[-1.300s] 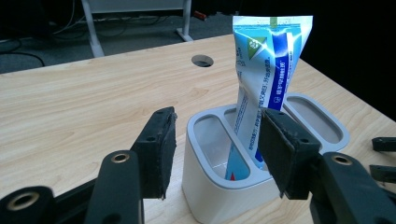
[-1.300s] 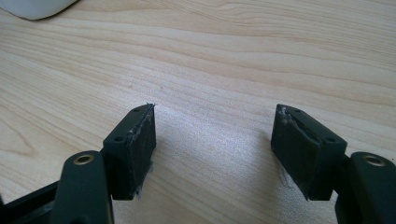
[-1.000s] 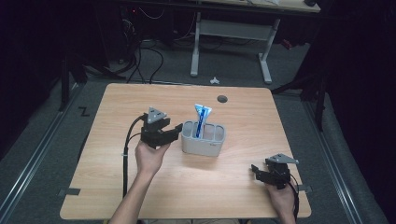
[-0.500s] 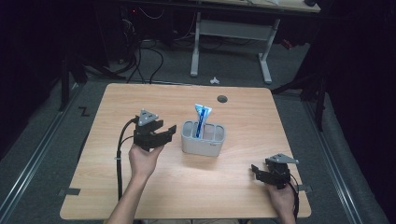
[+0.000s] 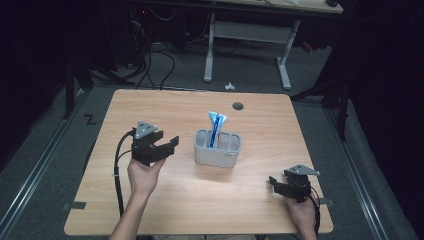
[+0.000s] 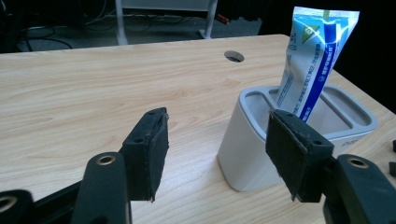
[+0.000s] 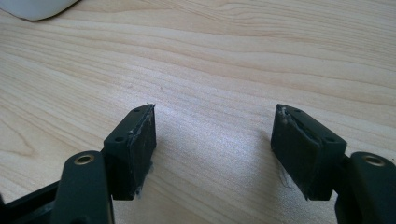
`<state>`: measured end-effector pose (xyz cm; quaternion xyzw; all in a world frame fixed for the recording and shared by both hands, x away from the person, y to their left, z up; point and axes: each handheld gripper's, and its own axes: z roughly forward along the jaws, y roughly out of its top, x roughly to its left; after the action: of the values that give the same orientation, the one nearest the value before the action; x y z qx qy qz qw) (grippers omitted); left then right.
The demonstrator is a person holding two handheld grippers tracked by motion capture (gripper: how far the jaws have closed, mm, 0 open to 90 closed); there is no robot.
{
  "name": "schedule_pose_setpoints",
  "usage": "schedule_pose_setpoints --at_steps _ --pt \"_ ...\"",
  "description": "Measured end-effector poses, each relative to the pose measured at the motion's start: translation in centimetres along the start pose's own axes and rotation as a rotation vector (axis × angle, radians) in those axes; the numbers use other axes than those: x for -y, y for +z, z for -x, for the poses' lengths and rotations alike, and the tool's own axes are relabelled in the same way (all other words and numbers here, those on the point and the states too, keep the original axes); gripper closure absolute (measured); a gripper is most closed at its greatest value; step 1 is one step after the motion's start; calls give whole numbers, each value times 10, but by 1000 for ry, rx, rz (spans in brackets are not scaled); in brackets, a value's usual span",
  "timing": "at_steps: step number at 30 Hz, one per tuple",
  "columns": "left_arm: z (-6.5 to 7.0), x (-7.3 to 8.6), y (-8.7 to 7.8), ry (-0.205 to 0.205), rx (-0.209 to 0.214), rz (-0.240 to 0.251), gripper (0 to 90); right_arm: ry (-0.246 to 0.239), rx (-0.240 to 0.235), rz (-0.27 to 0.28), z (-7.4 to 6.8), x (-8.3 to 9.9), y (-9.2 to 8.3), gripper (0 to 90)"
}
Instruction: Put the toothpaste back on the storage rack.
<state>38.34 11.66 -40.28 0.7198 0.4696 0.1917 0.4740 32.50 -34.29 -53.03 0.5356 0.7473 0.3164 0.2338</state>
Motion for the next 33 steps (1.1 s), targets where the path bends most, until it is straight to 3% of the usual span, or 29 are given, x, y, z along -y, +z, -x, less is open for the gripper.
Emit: schedule_pose_setpoints --at_steps 9,33 --pt "-10 8 -6 -27 -29 -4 386 0 -1 2 0 0 0 312" --pt "-33 39 -14 -87 -52 2 354 -5 2 0 0 0 0 312"
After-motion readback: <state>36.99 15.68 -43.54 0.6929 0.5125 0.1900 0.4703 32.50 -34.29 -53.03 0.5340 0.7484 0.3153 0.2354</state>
